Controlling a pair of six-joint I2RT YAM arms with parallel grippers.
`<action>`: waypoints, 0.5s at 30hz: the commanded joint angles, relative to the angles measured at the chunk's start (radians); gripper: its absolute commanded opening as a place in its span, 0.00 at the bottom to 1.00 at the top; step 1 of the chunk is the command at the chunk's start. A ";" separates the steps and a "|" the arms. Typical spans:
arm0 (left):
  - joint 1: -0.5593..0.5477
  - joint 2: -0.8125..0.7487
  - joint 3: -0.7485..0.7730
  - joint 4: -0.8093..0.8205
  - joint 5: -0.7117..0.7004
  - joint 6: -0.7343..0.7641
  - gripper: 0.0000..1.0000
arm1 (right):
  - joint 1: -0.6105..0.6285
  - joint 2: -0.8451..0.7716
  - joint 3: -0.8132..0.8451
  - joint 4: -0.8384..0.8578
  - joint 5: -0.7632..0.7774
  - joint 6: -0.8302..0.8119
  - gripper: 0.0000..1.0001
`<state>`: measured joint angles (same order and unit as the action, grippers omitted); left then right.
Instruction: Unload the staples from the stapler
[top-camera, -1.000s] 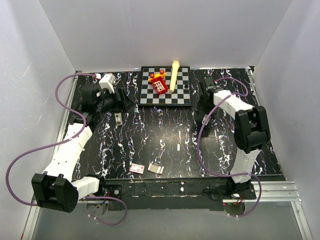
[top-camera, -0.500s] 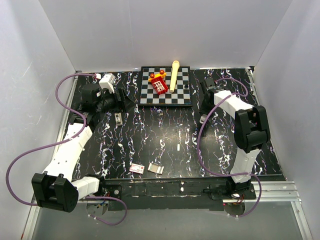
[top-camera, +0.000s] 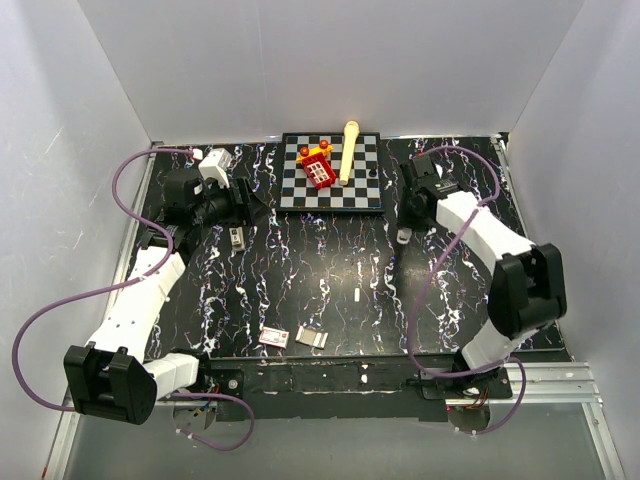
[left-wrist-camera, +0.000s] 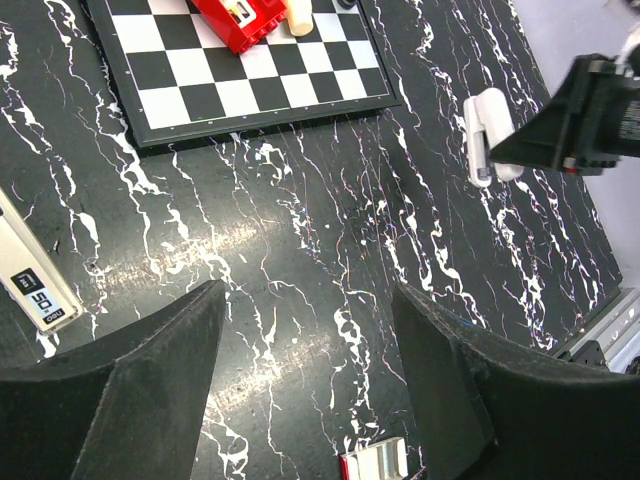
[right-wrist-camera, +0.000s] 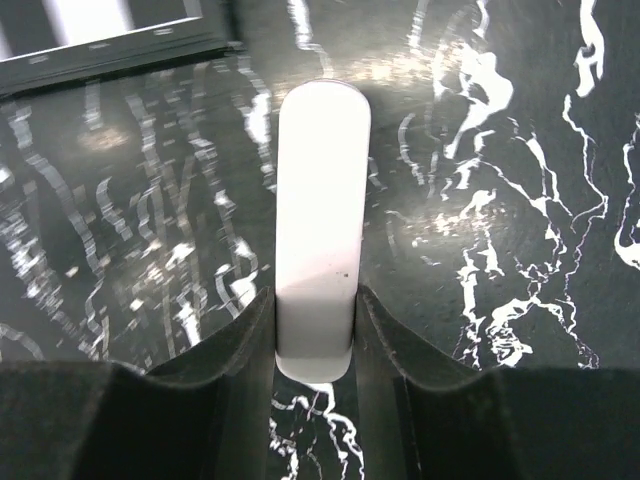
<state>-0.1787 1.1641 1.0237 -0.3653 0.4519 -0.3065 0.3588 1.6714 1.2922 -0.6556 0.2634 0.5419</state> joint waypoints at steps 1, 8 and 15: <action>-0.004 -0.015 -0.001 0.014 0.008 0.006 0.66 | 0.086 -0.130 0.027 0.005 -0.025 -0.169 0.01; -0.004 -0.035 -0.002 0.014 -0.002 0.010 0.66 | 0.198 -0.056 0.145 -0.045 -0.309 -0.423 0.01; -0.004 -0.067 -0.022 0.040 -0.001 0.003 0.66 | 0.331 0.094 0.283 -0.102 -0.325 -0.632 0.01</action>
<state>-0.1791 1.1465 1.0130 -0.3550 0.4522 -0.3065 0.6342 1.7153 1.4910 -0.7216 0.0067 0.0734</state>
